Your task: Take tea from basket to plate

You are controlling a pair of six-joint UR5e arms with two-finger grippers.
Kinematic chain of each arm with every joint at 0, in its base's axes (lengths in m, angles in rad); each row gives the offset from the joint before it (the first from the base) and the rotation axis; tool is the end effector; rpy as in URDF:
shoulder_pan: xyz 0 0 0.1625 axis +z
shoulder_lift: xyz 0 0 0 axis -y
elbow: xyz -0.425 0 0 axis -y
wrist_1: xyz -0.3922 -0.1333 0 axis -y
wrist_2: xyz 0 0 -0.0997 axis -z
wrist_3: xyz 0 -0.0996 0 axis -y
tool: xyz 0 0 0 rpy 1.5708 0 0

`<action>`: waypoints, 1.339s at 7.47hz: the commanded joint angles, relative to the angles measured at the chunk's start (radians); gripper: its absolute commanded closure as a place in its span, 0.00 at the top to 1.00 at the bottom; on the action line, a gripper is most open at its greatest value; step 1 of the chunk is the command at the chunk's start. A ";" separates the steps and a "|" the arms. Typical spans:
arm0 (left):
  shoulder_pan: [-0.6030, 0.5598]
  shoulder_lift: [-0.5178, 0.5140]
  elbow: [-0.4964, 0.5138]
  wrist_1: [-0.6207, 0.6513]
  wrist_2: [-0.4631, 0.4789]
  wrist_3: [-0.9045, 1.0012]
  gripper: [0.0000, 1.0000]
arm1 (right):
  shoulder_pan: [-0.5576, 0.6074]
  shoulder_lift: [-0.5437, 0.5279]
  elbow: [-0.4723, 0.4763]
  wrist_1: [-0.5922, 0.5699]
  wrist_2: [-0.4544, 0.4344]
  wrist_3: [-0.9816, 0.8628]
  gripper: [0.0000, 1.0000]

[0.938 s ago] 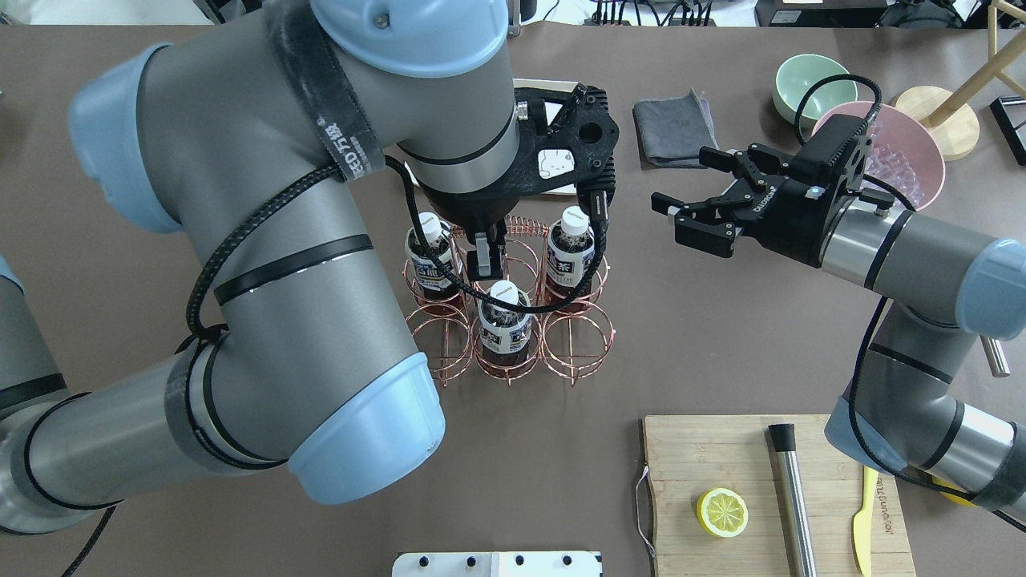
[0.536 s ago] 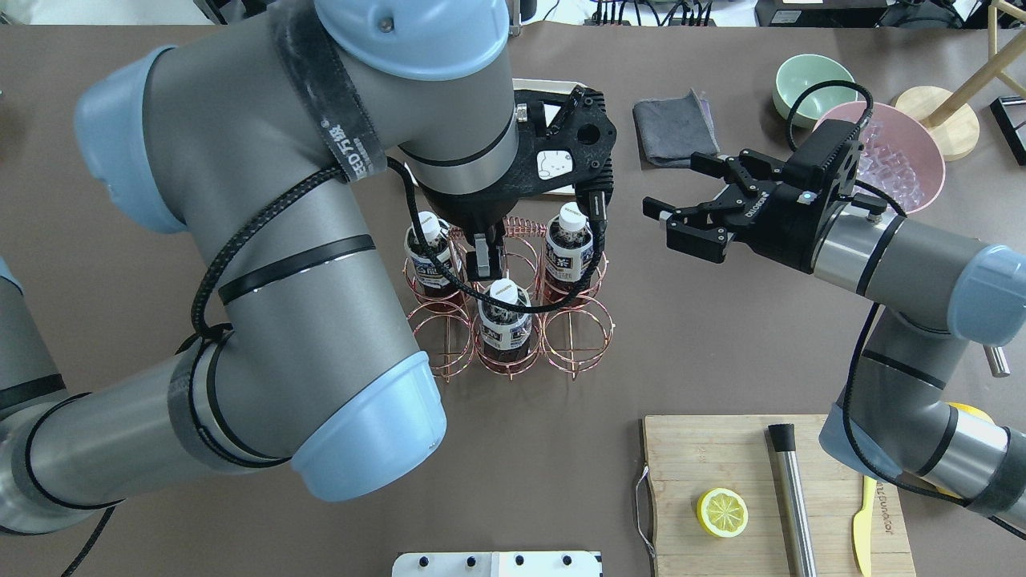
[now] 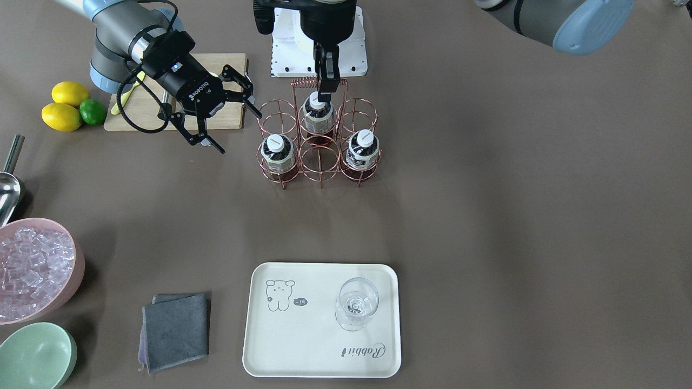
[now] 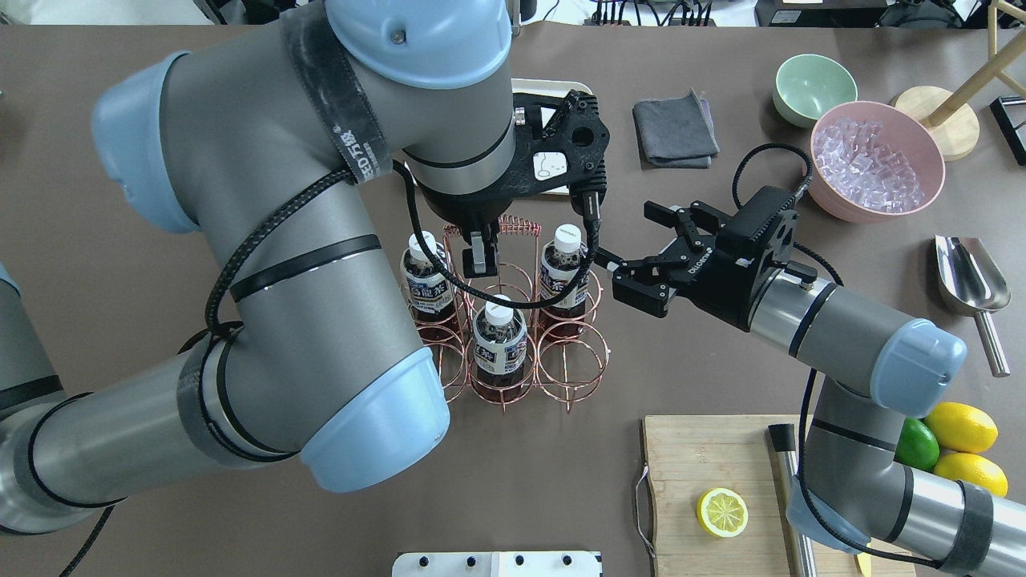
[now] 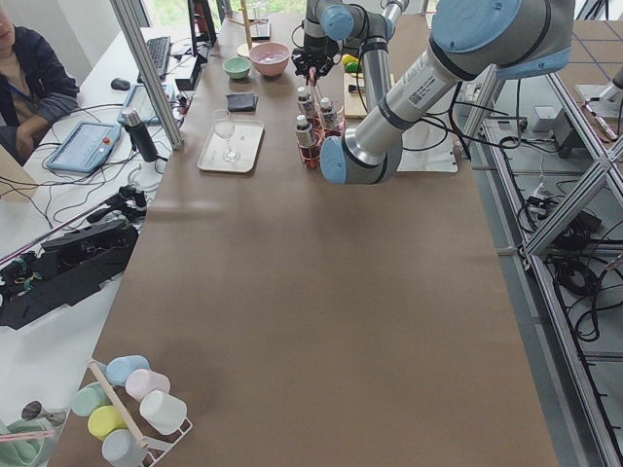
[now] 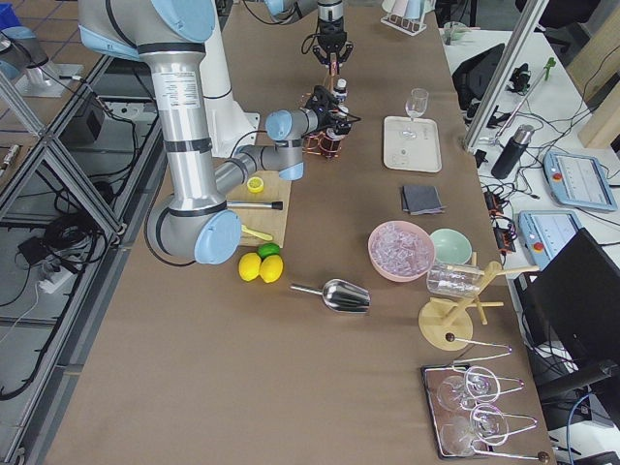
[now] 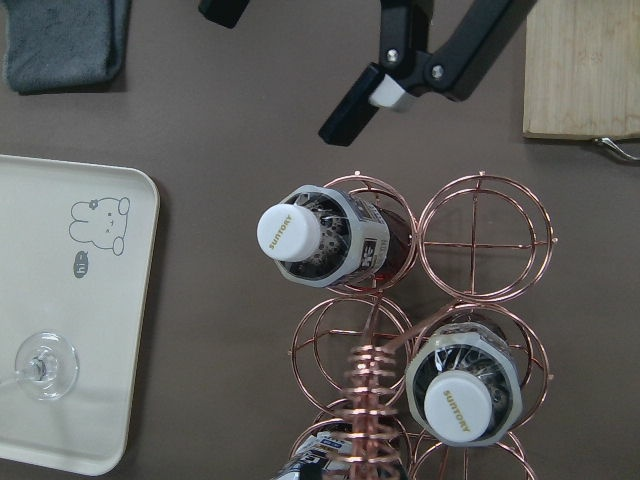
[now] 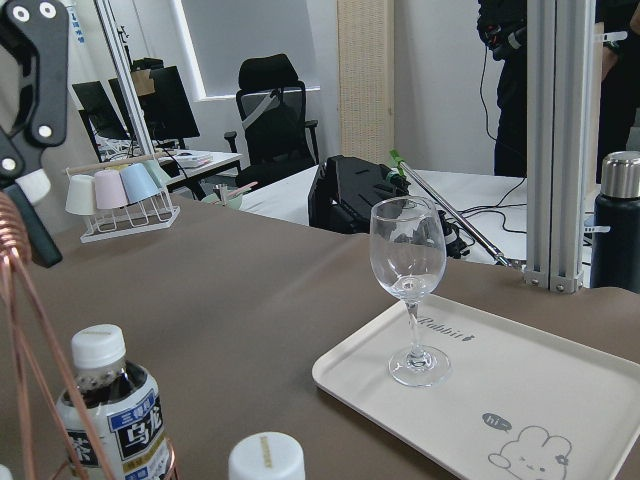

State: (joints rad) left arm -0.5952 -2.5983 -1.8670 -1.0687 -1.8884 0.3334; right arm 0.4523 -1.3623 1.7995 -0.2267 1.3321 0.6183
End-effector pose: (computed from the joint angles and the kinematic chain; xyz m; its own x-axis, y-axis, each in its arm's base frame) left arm 0.4370 -0.4193 -0.0066 0.1398 0.9894 0.0387 -0.6452 0.0614 0.7615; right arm -0.3965 -0.3671 0.2945 0.4066 -0.6827 0.6071 -0.5198 0.3736 0.7682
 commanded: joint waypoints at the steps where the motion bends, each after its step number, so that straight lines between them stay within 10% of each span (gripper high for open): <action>1: 0.000 0.001 -0.001 -0.002 0.000 0.001 0.00 | -0.023 0.092 -0.003 -0.126 -0.030 -0.003 1.00; 10: 0.000 0.001 -0.001 -0.005 0.000 0.001 0.00 | -0.034 0.097 -0.046 -0.128 -0.045 -0.075 0.88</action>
State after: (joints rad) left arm -0.5952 -2.5966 -1.8683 -1.0738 -1.8883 0.3344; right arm 0.4193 -1.2721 1.7703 -0.3564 1.2988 0.5656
